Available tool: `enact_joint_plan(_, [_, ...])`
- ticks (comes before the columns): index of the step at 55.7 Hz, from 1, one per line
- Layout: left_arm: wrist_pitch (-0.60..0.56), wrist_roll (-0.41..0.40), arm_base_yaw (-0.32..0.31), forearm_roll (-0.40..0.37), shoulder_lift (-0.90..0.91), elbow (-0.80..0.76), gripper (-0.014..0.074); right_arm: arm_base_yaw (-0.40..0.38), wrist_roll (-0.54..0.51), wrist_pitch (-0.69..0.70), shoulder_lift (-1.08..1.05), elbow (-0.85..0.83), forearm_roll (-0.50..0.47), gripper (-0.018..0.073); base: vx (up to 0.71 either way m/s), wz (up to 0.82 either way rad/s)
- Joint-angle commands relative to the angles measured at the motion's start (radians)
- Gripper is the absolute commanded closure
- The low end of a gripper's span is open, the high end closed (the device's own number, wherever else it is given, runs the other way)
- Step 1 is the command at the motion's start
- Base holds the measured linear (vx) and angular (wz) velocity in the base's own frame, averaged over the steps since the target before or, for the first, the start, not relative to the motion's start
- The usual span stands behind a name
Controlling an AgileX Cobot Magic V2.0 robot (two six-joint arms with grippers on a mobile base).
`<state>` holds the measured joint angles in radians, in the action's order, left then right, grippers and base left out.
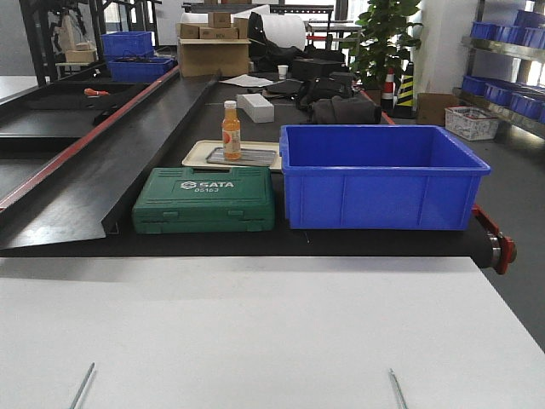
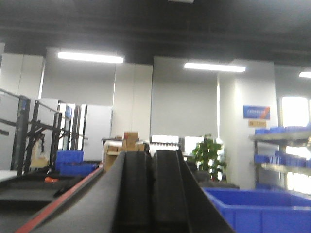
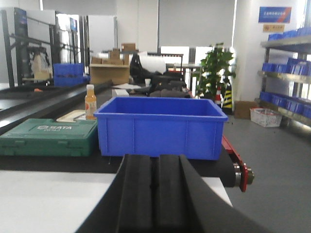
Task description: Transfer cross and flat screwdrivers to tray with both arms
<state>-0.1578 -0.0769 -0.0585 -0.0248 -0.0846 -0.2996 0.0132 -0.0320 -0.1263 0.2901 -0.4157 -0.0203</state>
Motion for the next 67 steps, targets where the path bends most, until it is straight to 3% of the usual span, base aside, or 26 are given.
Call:
enact_joint_plan(1, [0.035, 0.052, -0.001, -0.007, -0.108, -0.062, 0.0434, -0.006, -0.001, -0.003, 0.112, -0.083, 0.005, 0.0538, 0.0, 0.0])
enact_joint_plan(11, [0.096, 0.145, -0.001, -0.007, -0.297, -0.062, 0.0242, -0.006, 0.005, -0.037, 0.277, -0.085, 0.005, 0.0451, 0.0, 0.0])
enact_joint_plan(23, [0.081, 0.147, -0.002, -0.007, -0.478, -0.062, 0.0062, -0.006, 0.043, -0.047, 0.446, -0.084, 0.005, 0.0195, 0.0, 0.0])
enact_joint_plan(28, [0.117, 0.098, -0.002, -0.013, -0.554, -0.072, 0.0054, -0.006, 0.052, -0.048, 0.512, -0.084, -0.001, 0.0108, 0.0, 0.0])
enact_joint_plan(30, [0.173, 0.032, 0.0, -0.028, -0.59, -0.089, 0.0054, -0.006, 0.06, -0.061, 0.534, -0.084, -0.006, 0.0087, 0.0, 0.0])
enact_joint_plan(35, [0.315, -0.021, 0.0, -0.029, -0.702, -0.166, 0.0054, -0.006, 0.061, -0.091, 0.577, -0.084, -0.027, 0.0071, 0.0, 0.0])
enact_joint_plan(47, [0.529, 0.064, 0.0, -0.024, -1.038, -0.463, 0.0054, -0.006, 0.061, -0.211, 0.628, -0.084, -0.058, 0.0072, 0.0, 0.0])
enact_joint_plan(52, [0.631, 0.065, 0.0, -0.024, -1.194, -0.594, 0.0054, -0.006, 0.061, -0.246, 0.634, -0.084, -0.058, 0.0072, 0.0, 0.0])
enact_joint_plan(59, [0.804, 0.094, 0.0, -0.024, -1.427, -0.768, 0.0055, -0.006, 0.059, -0.248, 0.634, -0.084, -0.057, 0.0072, 0.0, 0.0])
enact_joint_plan(67, [0.917, 0.135, 0.0, -0.024, -1.63, -0.926, 0.0055, -0.006, 0.059, -0.23, 0.634, -0.084, -0.057, 0.0072, 0.0, 0.0])
